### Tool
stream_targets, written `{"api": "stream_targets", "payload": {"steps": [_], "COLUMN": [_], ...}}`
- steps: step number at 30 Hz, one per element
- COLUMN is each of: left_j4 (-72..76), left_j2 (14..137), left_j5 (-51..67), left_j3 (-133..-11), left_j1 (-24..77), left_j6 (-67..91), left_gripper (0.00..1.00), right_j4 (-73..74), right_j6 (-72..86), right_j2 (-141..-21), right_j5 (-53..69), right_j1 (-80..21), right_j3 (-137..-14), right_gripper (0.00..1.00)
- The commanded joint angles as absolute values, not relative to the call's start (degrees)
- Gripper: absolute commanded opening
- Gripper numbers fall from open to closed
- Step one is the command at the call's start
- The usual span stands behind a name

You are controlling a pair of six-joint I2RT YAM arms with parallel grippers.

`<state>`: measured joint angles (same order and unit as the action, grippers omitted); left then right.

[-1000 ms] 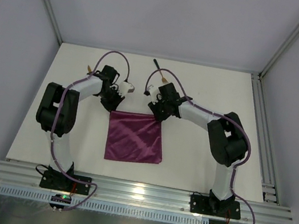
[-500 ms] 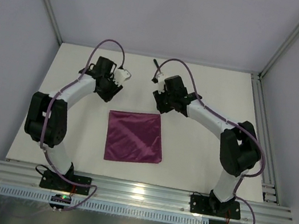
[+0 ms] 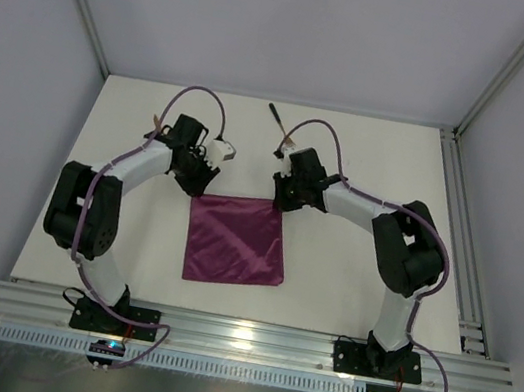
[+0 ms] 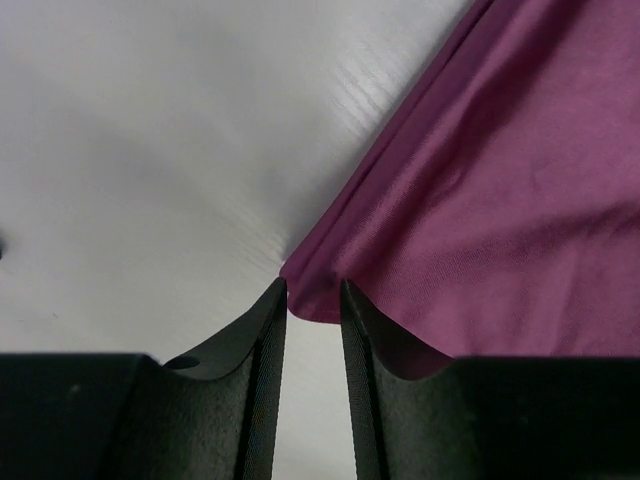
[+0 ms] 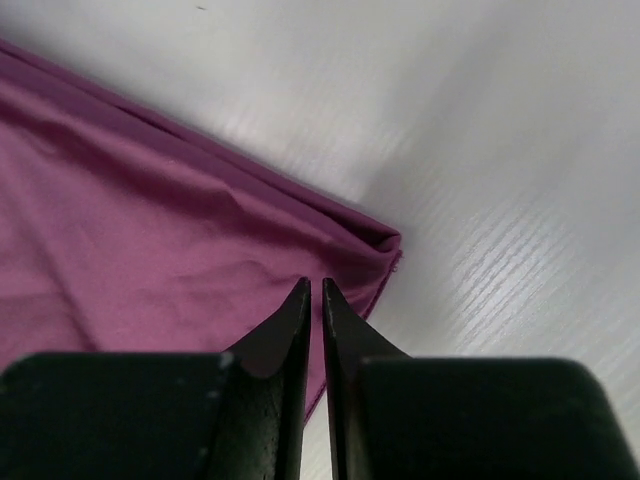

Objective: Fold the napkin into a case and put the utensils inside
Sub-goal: Smooth out the lower triangle-folded napkin at the center of the board, then pick up the lower triangle-folded napkin from the center of the board.

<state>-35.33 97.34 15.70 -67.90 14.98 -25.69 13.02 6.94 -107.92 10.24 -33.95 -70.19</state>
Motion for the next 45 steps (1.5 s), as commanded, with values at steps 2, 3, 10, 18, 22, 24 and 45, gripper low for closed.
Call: {"api": "stream_targets", "payload": {"steps": [2, 3, 10, 18, 22, 24, 45], "left_j4": [-32.00, -31.04, -30.23, -31.99, -37.25, -41.73, -39.65], "left_j2": [101.24, 101.77, 103.27, 97.75, 86.61, 82.90, 72.07], "left_j5": [12.40, 11.70, 10.55, 14.38, 23.80, 26.35, 2.90], "left_j3": [-67.76, -67.76, -67.85, -69.43, -68.12, -65.76, -38.94], "left_j1": [14.85, 14.85, 14.77, 14.77, 15.12, 16.25, 51.24], "left_j6": [-24.09, -23.82, -23.38, -22.76, -28.36, -31.36, -40.51], "left_gripper": [0.29, 0.29, 0.29, 0.38, 0.45, 0.51, 0.72], "right_j4": [10.28, 10.46, 11.07, 14.41, 15.90, 16.61, 15.91], "right_j6": [11.77, 11.86, 11.16, 10.55, 10.72, 11.16, 15.03], "right_j2": [-111.70, -112.23, -113.64, -107.41, -100.57, -98.19, -85.34], "right_j5": [11.34, 11.60, 12.13, 13.09, 14.24, 15.63, 18.81], "right_j1": [-31.12, -30.85, -30.32, -30.15, -30.15, -30.15, -31.46], "right_j3": [-72.68, -72.77, -72.42, -73.57, -72.34, -70.59, -57.57], "right_gripper": [0.11, 0.11, 0.11, 0.15, 0.24, 0.27, 0.33]}}
